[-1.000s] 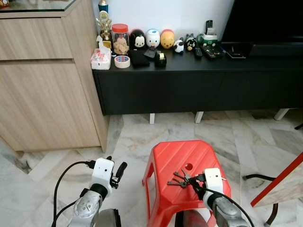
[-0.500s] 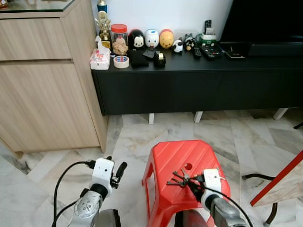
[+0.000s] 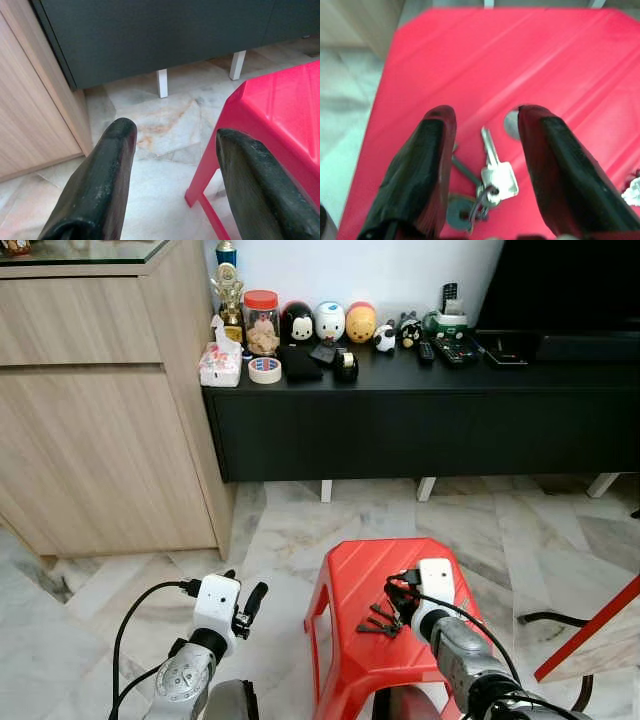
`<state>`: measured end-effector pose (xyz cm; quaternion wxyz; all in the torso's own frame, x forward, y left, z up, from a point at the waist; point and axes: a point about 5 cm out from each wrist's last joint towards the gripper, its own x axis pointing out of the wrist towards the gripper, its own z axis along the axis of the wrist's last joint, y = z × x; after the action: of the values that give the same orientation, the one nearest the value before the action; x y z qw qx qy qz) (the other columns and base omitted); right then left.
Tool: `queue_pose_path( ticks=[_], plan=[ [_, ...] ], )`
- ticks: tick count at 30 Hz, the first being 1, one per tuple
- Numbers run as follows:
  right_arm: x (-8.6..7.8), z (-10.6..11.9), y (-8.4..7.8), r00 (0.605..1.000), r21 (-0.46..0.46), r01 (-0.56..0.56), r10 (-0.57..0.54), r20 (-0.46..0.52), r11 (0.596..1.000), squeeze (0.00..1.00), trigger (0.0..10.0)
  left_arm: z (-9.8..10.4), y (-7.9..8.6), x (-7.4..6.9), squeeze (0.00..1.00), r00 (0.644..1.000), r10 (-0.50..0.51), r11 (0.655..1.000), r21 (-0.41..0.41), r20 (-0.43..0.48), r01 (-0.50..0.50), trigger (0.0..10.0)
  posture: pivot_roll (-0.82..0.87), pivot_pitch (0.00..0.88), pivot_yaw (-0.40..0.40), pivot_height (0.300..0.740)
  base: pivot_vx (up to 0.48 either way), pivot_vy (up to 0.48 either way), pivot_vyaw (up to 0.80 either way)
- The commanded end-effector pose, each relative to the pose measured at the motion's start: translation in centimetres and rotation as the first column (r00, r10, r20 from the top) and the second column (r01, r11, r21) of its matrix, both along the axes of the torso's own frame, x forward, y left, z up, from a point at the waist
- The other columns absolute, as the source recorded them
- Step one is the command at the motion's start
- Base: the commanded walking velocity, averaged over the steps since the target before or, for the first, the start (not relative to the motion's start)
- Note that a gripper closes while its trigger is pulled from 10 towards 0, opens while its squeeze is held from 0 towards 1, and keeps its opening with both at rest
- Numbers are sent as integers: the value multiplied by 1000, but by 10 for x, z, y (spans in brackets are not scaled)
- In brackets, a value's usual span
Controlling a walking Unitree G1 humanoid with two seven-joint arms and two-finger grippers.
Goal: Hang keys on a hook
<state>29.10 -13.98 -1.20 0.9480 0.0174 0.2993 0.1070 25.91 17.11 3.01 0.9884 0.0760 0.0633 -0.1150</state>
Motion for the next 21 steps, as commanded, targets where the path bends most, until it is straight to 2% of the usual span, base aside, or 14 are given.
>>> queue_pose_path(
  ticks=[1, 12, 21],
  plan=[
    [-2, -3, 4, 999, -48, -41, 39, -32, 998, 0, 10000, 0, 0, 0, 0, 1000, 2, 1000, -4, 2, -2, 10000, 81, 0, -71, 599, 0, 0, 0],
    [5, 3, 14, 996, -106, -87, 83, -43, 991, 0, 10000, 0, 0, -1, 0, 1000, 4, 1000, -5, 1, -4, 10000, 82, 0, -74, 599, 0, 0, 0],
    [0, -2, 13, 994, -124, -104, 98, -55, 987, 0, 10000, -1, 0, -1, 0, 1000, 3, 1000, -5, -1, -3, 10000, 82, 0, -74, 599, 0, 0, 0]
  ],
)
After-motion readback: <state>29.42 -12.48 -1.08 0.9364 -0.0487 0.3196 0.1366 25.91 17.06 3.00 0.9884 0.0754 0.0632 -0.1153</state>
